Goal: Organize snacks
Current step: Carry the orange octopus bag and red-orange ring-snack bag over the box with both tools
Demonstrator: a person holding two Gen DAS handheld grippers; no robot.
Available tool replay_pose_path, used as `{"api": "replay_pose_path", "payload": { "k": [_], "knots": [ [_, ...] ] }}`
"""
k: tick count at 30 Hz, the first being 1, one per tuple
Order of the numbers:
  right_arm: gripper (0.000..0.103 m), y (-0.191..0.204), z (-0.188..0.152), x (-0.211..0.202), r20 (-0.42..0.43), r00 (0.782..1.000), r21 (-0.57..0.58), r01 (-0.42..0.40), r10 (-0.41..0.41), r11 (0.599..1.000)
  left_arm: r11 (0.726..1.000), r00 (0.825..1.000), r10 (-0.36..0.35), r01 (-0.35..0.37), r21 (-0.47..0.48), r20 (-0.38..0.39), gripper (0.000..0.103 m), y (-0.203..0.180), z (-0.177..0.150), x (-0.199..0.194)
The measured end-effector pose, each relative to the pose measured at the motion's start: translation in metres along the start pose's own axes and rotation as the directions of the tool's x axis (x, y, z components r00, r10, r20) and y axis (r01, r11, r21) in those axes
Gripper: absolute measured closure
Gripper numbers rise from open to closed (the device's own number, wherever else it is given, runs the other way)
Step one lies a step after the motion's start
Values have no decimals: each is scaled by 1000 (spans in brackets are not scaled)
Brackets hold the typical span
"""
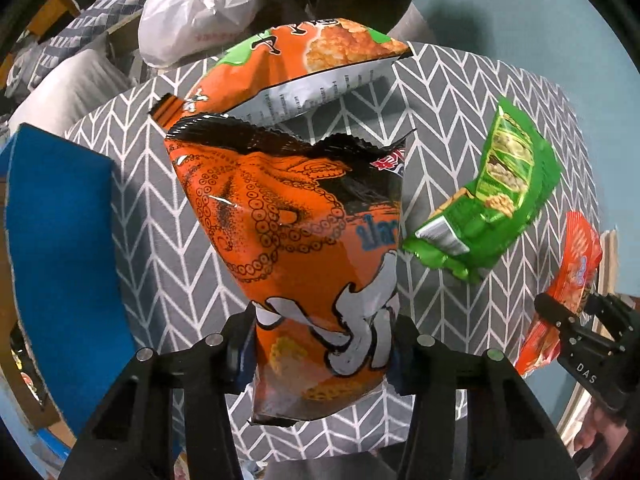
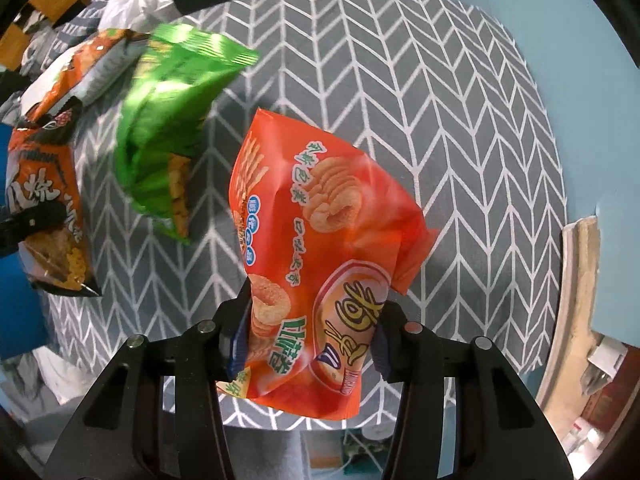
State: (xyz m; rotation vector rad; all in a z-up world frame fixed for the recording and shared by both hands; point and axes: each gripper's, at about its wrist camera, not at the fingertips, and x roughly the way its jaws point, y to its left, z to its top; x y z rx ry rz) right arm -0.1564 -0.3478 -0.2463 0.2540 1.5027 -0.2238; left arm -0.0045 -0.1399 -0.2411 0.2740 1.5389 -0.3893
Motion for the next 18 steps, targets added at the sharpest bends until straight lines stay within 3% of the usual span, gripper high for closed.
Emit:
{"api": "replay_pose_path", "payload": {
  "k": [18],
  "knots": [
    [55,68,7,-76,72,997,-137,-23,33,990,998,995,16,-23,65,100,52,35,-30,-76]
  ]
}}
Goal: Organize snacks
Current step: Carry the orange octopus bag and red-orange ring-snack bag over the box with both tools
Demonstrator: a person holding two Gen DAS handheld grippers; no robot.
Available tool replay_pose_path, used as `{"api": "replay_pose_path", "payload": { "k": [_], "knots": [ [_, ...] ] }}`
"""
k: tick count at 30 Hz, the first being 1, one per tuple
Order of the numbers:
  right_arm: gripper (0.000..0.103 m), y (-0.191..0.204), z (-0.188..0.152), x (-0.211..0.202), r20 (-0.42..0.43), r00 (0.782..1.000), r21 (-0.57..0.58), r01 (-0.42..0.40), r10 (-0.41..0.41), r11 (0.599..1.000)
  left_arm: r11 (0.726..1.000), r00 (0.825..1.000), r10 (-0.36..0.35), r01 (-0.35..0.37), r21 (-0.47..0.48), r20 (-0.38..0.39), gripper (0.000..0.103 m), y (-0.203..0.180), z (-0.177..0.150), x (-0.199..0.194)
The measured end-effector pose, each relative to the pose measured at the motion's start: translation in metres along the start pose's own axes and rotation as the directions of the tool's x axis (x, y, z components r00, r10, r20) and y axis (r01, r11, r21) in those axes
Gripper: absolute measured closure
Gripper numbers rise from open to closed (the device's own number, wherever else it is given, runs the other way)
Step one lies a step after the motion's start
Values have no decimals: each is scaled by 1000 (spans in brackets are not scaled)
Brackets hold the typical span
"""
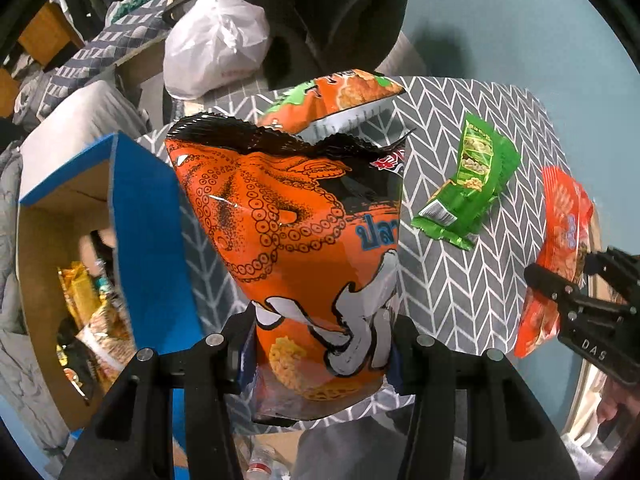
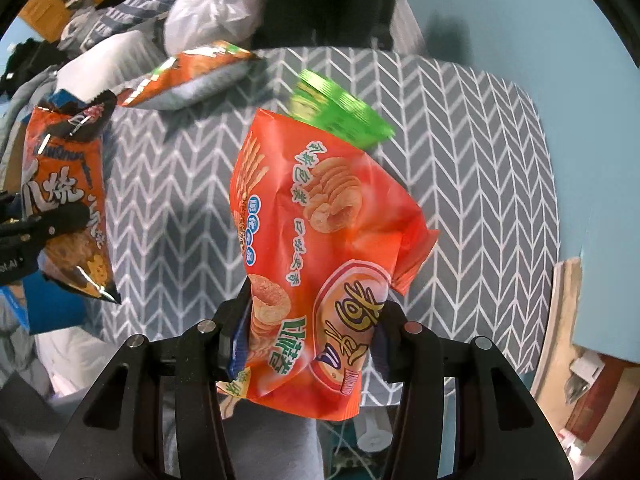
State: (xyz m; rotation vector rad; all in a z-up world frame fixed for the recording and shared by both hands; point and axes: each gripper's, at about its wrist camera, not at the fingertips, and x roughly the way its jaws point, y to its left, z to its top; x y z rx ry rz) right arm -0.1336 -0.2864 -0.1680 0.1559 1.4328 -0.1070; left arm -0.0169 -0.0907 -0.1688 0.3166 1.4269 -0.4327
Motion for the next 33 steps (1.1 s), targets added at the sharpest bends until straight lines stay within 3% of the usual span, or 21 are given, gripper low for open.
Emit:
{"api": "replay_pose_path", "payload": {
  "k": [20,33],
  "knots": [
    [55,119,35,-22,49,995,-224,-77,90,972,991,997,15,-4,-133,77,52,74,-32,-50],
    [55,210,66,-22,45,981,-365,-160,188,917,953,993,54,-21,-303,101,52,148,-61,-72]
  ]
}}
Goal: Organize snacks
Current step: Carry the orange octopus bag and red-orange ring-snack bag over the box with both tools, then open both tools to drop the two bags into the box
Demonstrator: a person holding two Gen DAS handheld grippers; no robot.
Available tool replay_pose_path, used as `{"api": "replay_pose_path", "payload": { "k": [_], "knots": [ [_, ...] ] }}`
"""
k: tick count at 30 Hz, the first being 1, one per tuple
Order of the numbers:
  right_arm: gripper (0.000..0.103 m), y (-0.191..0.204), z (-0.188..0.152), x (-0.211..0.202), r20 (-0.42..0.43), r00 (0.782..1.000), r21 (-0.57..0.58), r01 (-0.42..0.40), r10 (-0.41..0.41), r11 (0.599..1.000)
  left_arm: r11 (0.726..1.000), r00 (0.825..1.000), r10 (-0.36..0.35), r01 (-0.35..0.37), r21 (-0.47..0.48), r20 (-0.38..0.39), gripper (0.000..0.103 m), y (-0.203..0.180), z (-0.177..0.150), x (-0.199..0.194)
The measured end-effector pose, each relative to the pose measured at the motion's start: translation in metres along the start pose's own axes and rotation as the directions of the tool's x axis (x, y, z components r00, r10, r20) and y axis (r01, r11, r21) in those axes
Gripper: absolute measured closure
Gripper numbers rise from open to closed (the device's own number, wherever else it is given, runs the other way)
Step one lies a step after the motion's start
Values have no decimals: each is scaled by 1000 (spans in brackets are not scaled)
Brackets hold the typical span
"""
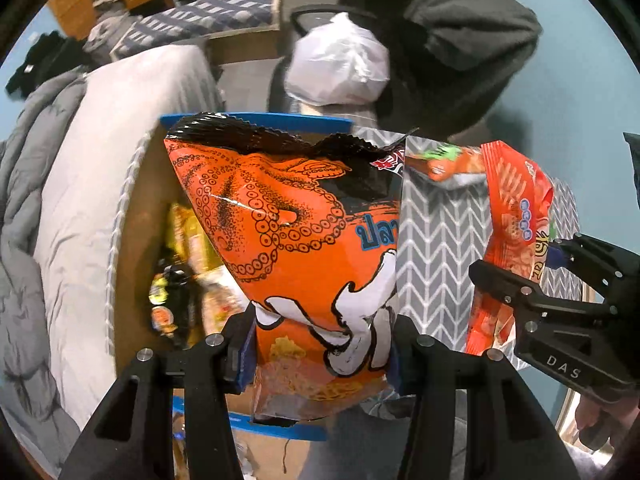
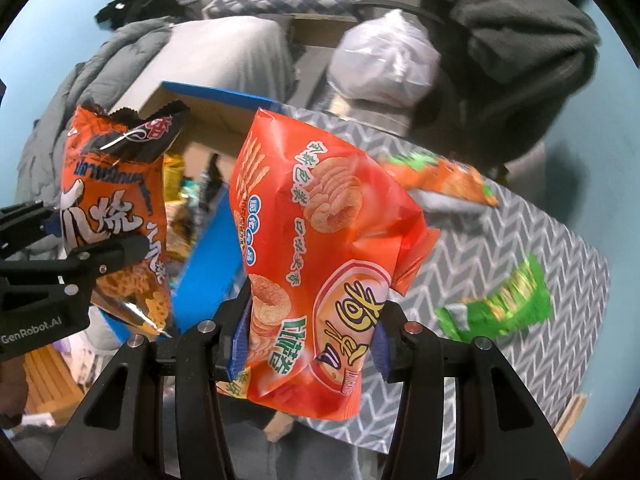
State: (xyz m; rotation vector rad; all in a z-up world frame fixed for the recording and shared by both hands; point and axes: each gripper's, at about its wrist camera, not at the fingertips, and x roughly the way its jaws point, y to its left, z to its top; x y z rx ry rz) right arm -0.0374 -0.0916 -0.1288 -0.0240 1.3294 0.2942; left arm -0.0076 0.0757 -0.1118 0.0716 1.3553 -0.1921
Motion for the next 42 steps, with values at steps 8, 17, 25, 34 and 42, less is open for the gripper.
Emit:
{"api": "replay_pose_path", "payload": {
  "k": [8,17,25,34,42],
  "knots": [
    [55,37,32,16,0,998,-50,-64,64,997,995,999,34,-34,-94,-6,52,47,-5,0],
    [55,79,58,38,-20,995,-112,-103,102,988,989,998,63,-65,-130,-24,52,84,-6,9],
    [55,110,71,63,-69,992,-162,-115,105,980,987,997,63,-70,-144,-51,52,105,-4,17],
    [49,117,81,77,-108,988,-145,-126,111,981,982,996,49,-61,-181,-72,51,119,-1,28],
    [37,116,86,69,-73,991,-134,-121,112,984,981,998,52,-56,-184,-29,34,121,2,18]
  ]
}}
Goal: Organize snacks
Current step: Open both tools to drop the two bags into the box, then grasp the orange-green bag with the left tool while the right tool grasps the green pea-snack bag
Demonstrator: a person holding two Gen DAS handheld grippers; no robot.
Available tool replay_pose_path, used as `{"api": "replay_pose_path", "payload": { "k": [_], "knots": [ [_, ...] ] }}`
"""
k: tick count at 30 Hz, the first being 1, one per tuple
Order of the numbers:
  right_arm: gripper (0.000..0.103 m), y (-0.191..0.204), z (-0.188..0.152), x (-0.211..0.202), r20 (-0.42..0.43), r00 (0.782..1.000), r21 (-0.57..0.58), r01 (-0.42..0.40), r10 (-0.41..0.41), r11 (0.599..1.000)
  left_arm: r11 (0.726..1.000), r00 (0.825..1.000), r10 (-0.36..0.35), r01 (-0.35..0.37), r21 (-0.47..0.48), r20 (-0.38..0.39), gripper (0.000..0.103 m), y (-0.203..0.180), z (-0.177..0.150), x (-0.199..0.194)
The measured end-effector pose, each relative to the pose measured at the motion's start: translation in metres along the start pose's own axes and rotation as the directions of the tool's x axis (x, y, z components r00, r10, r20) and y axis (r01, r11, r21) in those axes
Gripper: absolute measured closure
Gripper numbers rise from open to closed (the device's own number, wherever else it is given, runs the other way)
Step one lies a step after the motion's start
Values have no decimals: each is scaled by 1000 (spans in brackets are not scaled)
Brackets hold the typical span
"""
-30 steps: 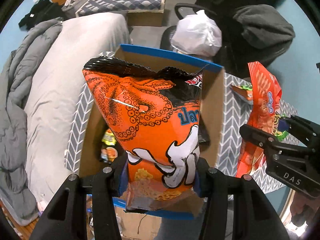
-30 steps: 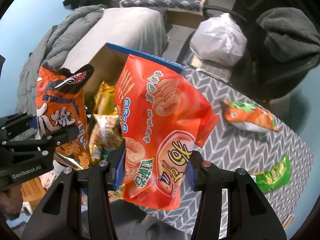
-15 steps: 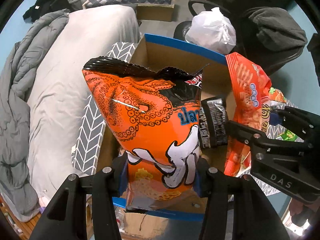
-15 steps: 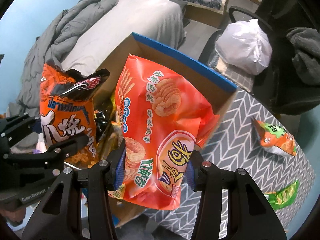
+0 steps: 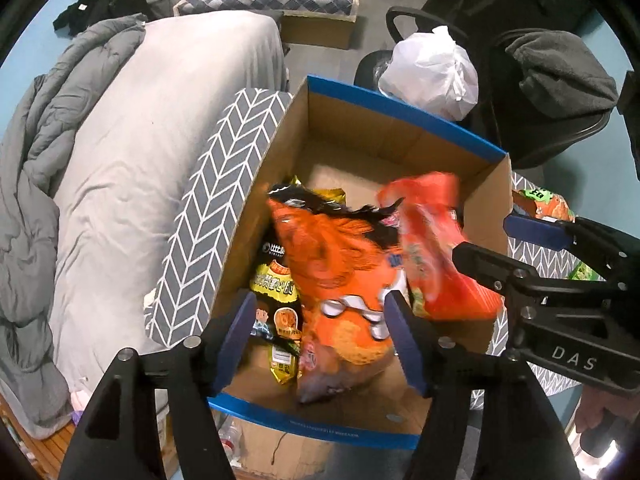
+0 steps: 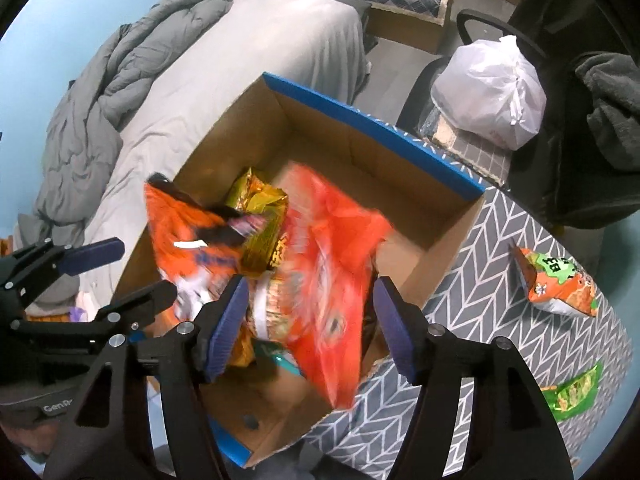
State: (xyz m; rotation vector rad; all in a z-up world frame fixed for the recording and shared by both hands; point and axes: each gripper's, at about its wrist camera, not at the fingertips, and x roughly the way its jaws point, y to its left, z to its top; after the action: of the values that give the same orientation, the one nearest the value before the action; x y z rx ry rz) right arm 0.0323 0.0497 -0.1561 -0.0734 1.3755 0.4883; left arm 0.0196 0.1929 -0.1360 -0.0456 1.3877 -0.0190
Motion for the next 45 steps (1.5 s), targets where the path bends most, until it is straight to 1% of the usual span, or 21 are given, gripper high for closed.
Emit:
{"api": "replay_pose_path", "payload": {
  "k": [2,4,9,12,17,22,30,40,42,45],
  "knots": [
    [33,-3,1,-3,7,1000,14,1,-1,1000,1000,1000,-3,3,1,3,32,-1,1,-2],
    [31,-7,1,-7,18,1000,28,2,-3,1000,1000,1000,-4,4,4,7,32,-1,0,-4],
    [31,-14,0,-20,43,999,46,13,-15,999,1000,1000,-4,3,22,19,32,-8,-2,-12],
    [28,-16,-2,-29,58,998,52,25,-28,998,999,1000,-6,5,34,30,32,-13,-3,-17],
    [27,-24,-8,-44,79,996,69,40,-45,997,998,999,-9,6,57,45,32,-24,-3,-25],
    [27,-35,-15,-56,90,994,103,51,-60,993,997,998,-28,24,72,52,31,-36,-1,-29],
    [27,-64,-31,-75,105,990,168,72,-90,983,991,997,-50,43,129,53,31,-68,5,-30],
    [27,-111,-60,-91,107,987,260,88,-119,962,971,996,-71,55,231,60,31,-118,10,-34],
    [27,-120,-67,-94,105,987,276,91,-124,957,966,996,-72,54,253,60,27,-129,11,-34],
    [27,-138,-80,-96,96,987,310,96,-131,946,955,995,-72,48,291,71,26,-146,12,-33]
  ]
}}
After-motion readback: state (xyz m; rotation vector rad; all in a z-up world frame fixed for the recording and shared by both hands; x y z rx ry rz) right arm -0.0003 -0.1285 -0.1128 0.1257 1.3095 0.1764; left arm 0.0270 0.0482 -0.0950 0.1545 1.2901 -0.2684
